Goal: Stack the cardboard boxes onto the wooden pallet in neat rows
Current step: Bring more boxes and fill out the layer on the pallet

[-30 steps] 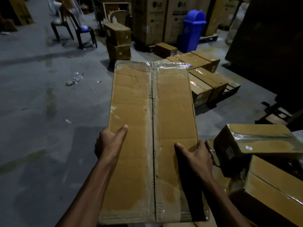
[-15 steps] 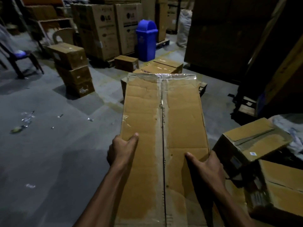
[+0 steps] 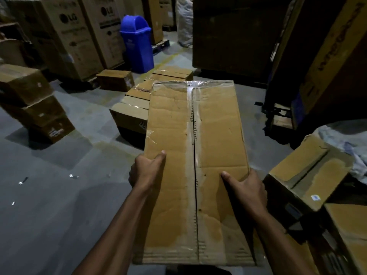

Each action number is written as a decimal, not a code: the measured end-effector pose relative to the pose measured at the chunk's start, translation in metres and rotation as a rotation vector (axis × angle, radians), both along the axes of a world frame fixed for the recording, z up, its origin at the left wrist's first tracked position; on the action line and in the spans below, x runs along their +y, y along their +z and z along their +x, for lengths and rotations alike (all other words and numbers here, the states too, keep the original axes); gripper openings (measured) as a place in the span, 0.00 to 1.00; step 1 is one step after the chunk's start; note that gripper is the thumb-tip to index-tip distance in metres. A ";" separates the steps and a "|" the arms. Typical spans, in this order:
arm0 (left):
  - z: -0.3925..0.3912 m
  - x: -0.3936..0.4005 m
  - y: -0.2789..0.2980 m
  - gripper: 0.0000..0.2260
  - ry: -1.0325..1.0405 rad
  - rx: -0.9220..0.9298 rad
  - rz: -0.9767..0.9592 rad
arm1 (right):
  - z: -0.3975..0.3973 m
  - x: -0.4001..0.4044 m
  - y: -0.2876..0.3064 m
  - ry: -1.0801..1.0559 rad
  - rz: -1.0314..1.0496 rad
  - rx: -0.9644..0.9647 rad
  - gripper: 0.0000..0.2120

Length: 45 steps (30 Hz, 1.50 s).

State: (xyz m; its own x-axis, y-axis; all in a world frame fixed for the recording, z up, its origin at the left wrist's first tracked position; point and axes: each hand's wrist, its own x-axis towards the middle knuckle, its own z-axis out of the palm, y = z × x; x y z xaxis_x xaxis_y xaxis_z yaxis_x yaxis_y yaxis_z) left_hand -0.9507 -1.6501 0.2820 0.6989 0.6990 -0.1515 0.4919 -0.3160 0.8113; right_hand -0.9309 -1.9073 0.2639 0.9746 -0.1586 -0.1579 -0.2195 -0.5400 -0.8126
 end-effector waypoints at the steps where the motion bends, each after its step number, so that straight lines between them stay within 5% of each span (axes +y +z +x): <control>1: 0.025 0.006 0.002 0.22 0.001 -0.006 -0.002 | 0.023 0.005 0.003 -0.003 -0.010 0.002 0.28; 19: 0.444 0.059 -0.013 0.20 -0.184 -0.080 -0.150 | 0.383 0.061 0.005 -0.235 -0.174 -0.027 0.39; 23: 0.541 0.060 -0.013 0.19 -0.250 -0.012 -0.135 | 0.462 0.069 0.007 -0.319 -0.157 -0.007 0.32; 28: 0.637 0.052 -0.011 0.22 -0.313 0.024 -0.127 | 0.545 0.063 0.008 -0.390 -0.146 0.035 0.35; 35: 0.751 0.023 -0.028 0.20 -0.370 0.034 -0.113 | 0.646 0.030 -0.009 -0.412 -0.160 0.054 0.28; 45: 0.934 -0.082 -0.050 0.21 -0.255 0.085 -0.125 | 0.864 -0.080 -0.029 -0.299 -0.137 0.091 0.32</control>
State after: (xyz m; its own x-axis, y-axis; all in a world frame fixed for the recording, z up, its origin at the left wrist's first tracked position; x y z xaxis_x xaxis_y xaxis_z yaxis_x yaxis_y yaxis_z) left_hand -0.0162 -1.7318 0.2318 0.8309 0.4747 -0.2904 0.4770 -0.3387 0.8110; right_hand -0.0673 -1.9871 0.2347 0.8647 -0.4612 -0.1992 -0.4528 -0.5437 -0.7067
